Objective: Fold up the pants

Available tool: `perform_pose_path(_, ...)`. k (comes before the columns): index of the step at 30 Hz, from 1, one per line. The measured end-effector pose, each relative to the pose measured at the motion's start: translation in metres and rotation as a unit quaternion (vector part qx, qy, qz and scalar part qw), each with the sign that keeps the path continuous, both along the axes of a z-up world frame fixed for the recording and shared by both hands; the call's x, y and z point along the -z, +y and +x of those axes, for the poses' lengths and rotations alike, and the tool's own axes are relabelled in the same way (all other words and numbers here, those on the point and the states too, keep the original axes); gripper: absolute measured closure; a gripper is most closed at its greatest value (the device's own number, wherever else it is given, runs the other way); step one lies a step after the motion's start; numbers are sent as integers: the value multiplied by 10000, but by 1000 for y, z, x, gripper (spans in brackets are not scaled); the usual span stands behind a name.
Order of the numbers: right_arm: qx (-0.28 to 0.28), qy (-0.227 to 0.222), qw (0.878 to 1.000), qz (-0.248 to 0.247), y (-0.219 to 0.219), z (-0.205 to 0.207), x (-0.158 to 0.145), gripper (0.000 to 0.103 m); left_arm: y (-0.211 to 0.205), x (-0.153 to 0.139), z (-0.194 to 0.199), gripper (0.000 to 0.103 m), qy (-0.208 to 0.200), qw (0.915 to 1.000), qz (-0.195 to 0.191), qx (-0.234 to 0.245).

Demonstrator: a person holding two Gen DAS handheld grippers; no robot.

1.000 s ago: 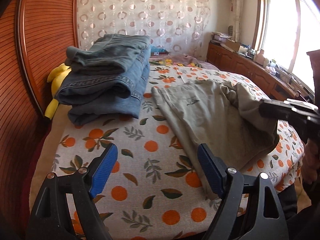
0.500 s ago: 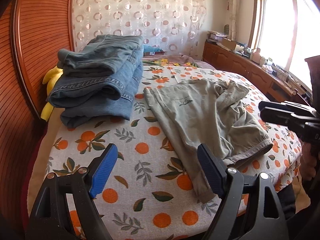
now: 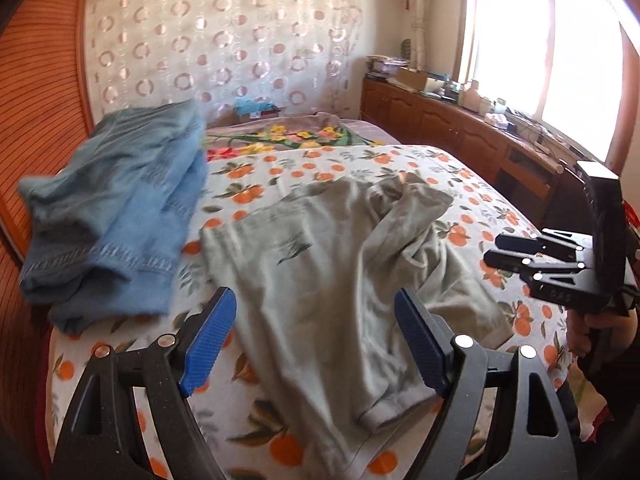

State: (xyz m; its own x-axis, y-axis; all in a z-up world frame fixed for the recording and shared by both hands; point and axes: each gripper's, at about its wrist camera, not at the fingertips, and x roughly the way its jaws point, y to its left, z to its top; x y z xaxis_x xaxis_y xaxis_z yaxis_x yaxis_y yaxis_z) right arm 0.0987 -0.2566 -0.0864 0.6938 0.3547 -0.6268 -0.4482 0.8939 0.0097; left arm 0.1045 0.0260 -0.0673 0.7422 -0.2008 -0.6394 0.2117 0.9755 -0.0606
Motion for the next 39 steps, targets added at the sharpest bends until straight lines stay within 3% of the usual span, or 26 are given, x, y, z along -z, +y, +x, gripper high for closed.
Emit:
perform_pose_path(7, 131, 172, 9998, 27, -6, 1, 3, 62, -39, -9, 46, 39, 185, 9983, 75, 543)
perform_pose_path(18, 141, 156, 9996, 193, -14, 5, 9, 62, -96, -3, 100, 52, 611, 9917, 202, 1113)
perform_pose_path(24, 127, 202, 9994, 233, -16, 9, 12, 62, -113, 7, 118, 72, 833, 9883, 322, 1237)
perform_pose_path(27, 135, 180, 9995, 238, -16, 8, 12, 62, -111, 11, 118, 88, 891, 9881, 283, 1219)
perform_pose_path(31, 147, 171, 9995, 206, -15, 8, 12, 62, -101, 2, 108, 98, 737, 9906, 181, 1142)
perform_pose_path(39, 149, 196, 9995, 190, -14, 9, 13, 62, -44, -53, 92, 100, -34, 9984, -29, 564)
